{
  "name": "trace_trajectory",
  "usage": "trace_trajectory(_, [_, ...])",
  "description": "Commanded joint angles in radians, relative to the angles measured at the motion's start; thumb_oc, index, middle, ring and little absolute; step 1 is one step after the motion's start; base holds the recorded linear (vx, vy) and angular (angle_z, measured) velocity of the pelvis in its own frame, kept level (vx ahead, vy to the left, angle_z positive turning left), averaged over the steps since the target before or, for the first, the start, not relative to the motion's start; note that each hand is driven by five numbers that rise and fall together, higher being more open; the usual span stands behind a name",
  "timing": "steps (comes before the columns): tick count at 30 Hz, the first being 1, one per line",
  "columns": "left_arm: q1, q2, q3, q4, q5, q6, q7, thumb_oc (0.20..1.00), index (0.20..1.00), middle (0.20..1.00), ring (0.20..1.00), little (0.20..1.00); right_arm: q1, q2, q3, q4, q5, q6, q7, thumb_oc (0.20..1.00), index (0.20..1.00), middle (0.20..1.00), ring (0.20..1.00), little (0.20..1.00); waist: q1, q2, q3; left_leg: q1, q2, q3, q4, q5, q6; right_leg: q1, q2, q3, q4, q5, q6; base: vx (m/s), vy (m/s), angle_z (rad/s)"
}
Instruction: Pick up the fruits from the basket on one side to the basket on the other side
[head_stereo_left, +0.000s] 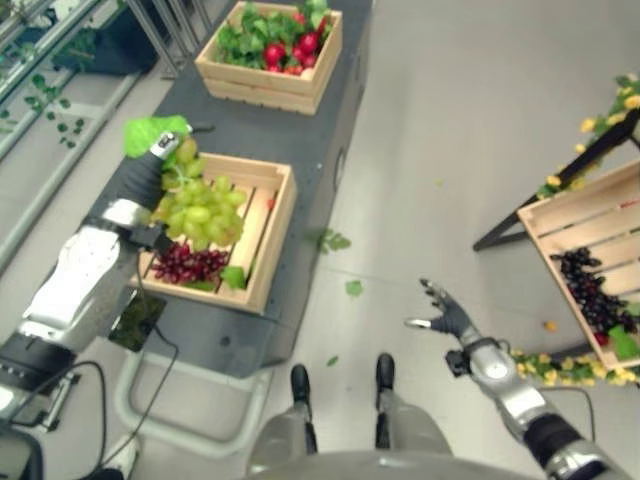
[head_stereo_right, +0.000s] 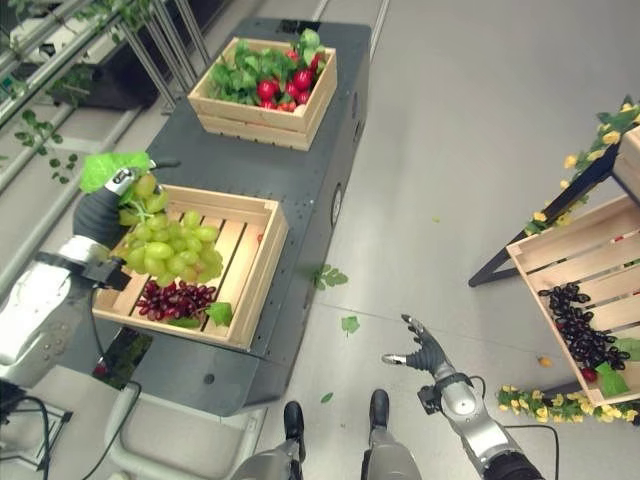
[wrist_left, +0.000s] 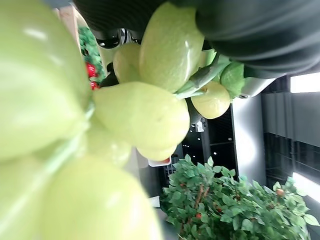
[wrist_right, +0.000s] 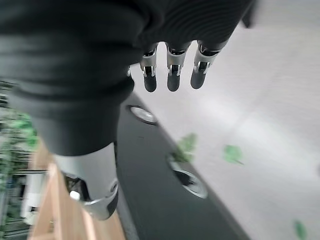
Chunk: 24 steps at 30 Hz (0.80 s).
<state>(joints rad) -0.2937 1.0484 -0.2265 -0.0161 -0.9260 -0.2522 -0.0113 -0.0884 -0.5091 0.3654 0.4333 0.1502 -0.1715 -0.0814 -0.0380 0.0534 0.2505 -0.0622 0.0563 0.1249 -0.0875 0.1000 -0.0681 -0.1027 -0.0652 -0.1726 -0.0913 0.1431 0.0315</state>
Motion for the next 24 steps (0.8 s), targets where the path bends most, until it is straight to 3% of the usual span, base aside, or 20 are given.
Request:
trace_trajectory(1, [-0.108, 0.033, -0.023, 0.005, -0.039, -0.045, -0.01, 0.2, 0.2, 0.2, 0.2, 0.2, -0.018, -0.043, 0.011, -0.116, 0.029, -0.041, 0.006, 1.0, 1.0, 1.0, 1.0, 1.0, -0.002, -0.008, -0.096, -0.008, -0.045, -0.025, 0.007, -0.035, 0.01, 0.034, 0.01, -0.013, 0.04, -0.107, 0.078, 0.14, -0.038, 0.01])
trace_trajectory(10, [-0.147, 0.043, -0.077, 0.02, -0.035, -0.025, -0.002, 0.2, 0.2, 0.2, 0.2, 0.2, -0.118, -0.089, 0.056, -0.297, 0.076, -0.024, 0.026, 1.0, 1.0, 1.0, 1.0, 1.0, 0.01, -0.014, -0.165, 0.044, -0.035, -0.026, 0.0, -0.049, 0.006, 0.1, 0.016, -0.02, 0.018, -0.118, 0.079, 0.08, -0.024, 0.01])
trace_trajectory(19, [-0.241, 0.009, -0.169, 0.053, -0.033, -0.014, 0.011, 0.2, 0.2, 0.2, 0.2, 0.2, -0.283, -0.066, 0.153, -0.302, 0.133, -0.009, 0.022, 1.0, 1.0, 1.0, 1.0, 1.0, 0.02, -0.02, -0.195, 0.061, -0.032, -0.029, 0.0, -0.054, 0.004, 0.129, 0.018, -0.025, 0.013, -0.124, 0.078, 0.03, -0.009, 0.03])
trace_trajectory(24, [-0.364, -0.041, -0.276, 0.095, -0.035, -0.012, 0.038, 0.2, 0.2, 0.2, 0.2, 0.2, -0.482, -0.037, 0.285, -0.251, 0.197, 0.025, 0.026, 1.0, 1.0, 1.0, 1.0, 1.0, 0.032, -0.029, -0.219, 0.074, -0.029, -0.034, 0.0, -0.056, 0.002, 0.146, 0.018, -0.031, 0.01, -0.126, 0.077, 0.02, -0.003, 0.01])
